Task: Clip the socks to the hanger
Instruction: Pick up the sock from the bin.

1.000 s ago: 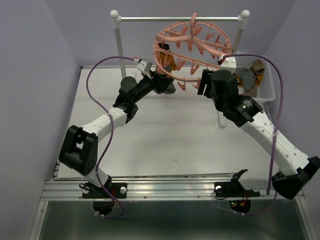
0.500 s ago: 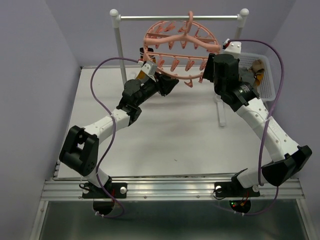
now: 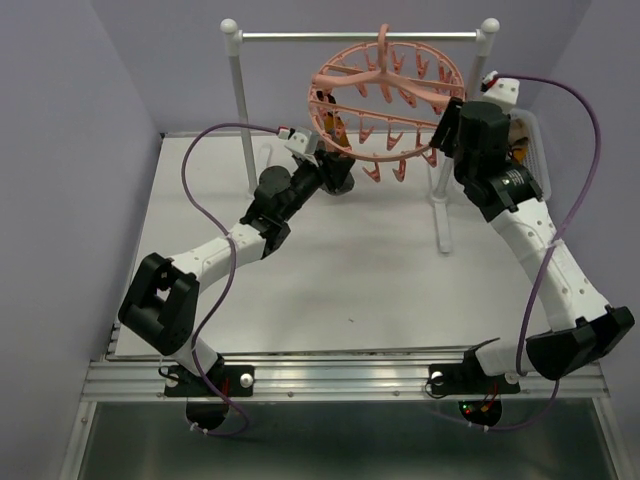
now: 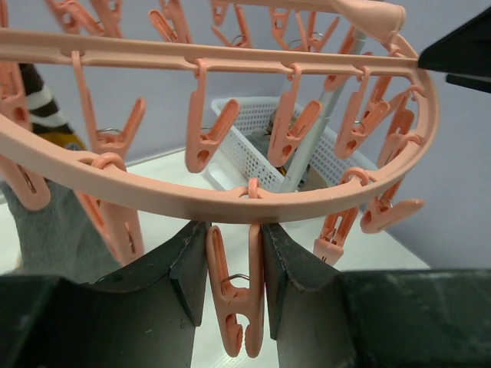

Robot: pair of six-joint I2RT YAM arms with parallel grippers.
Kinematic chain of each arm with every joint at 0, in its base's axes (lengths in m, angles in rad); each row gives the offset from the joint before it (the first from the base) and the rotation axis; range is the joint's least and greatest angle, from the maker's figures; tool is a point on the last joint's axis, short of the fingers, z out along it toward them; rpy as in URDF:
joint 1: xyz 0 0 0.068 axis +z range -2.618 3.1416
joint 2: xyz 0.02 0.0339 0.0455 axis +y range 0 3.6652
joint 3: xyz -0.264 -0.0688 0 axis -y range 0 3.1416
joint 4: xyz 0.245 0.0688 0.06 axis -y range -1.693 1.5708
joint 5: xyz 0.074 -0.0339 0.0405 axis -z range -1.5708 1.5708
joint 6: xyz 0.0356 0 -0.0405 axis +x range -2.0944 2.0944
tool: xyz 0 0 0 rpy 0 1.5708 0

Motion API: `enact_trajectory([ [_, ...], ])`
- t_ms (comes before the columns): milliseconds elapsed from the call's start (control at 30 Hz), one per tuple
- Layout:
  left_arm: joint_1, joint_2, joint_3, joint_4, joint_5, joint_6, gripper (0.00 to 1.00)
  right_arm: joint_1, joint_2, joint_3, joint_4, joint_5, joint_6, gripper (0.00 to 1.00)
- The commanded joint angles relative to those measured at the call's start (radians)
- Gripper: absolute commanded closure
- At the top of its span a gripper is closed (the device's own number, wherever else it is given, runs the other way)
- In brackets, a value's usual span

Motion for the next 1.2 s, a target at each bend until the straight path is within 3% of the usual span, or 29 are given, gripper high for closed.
enact_trajectory([
  [0, -0.003, -0.036, 0.033, 0.026, -0.092, 0.019, 1.0, -0.159, -0.069, -0.013, -0.044, -0.096, 0.069, 0.33],
  [233, -0.002, -0.018, 0.056, 0.016, -0.096, -0.004, 1.0, -0.515, 0.017, -0.065, -0.071, -0.363, 0.11, 0.31],
  [367, -0.001, -0.012, 0.067, 0.006, -0.095, -0.016, 1.0, -0.621, 0.158, -0.025, -0.069, -0.464, 0.069, 0.31],
  [567, -0.003, -0.028, 0.059, -0.004, -0.112, -0.013, 1.0, -0.63, 0.491, 0.149, -0.051, -0.468, 0.006, 0.28],
  [800, -0.005, -0.03, 0.064, -0.02, -0.103, -0.025, 1.0, -0.63, 0.852, 0.534, -0.032, -0.392, 0.032, 0.29],
  [1033, -0.006, 0.001, 0.093, -0.04, -0.111, -0.021, 1.0, -0.63, 1.092, 0.72, 0.002, -0.328, 0.04, 0.37],
  [1167, -0.008, 0.01, 0.11, -0.044, -0.122, -0.016, 1.0, -0.63, 1.143, 0.75, 0.005, -0.326, 0.04, 0.4],
])
